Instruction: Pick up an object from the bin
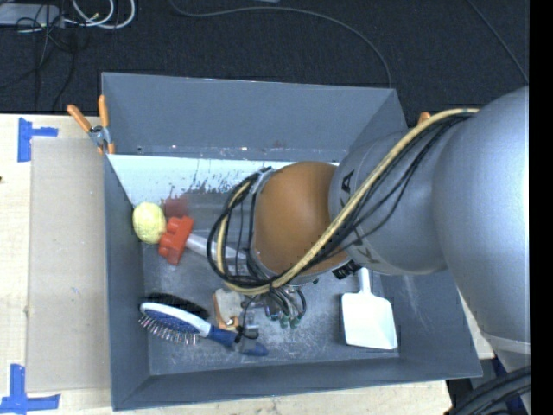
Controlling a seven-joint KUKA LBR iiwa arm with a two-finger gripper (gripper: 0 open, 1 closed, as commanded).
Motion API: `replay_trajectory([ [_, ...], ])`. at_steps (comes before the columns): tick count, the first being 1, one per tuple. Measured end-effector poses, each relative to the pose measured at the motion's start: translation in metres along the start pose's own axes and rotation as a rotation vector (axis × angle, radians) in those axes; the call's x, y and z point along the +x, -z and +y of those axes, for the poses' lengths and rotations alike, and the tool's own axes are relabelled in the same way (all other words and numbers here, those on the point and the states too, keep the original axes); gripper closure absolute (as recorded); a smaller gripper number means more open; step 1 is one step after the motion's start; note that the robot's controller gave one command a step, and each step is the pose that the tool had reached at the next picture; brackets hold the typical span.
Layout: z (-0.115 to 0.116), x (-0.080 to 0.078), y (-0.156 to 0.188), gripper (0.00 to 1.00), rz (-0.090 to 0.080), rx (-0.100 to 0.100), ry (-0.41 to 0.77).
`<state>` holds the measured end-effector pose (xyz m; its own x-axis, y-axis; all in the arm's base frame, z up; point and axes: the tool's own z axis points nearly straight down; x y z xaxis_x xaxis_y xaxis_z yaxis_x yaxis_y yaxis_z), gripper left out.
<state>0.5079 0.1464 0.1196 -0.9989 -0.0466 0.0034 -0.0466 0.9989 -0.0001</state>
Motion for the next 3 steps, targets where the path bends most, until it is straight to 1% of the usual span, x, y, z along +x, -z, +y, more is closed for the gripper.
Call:
replay_trajectory([
  [1, 0.016, 0.006, -0.022, 0.0, 0.0, 0.0, 0.178],
  [2, -0.007, 0.01, -0.033, 0.0, 0.0, -0.002, 0.353],
  [3, 0.052, -0.03, -0.051, 1.0, 0.003, 0.002, 0.027],
])
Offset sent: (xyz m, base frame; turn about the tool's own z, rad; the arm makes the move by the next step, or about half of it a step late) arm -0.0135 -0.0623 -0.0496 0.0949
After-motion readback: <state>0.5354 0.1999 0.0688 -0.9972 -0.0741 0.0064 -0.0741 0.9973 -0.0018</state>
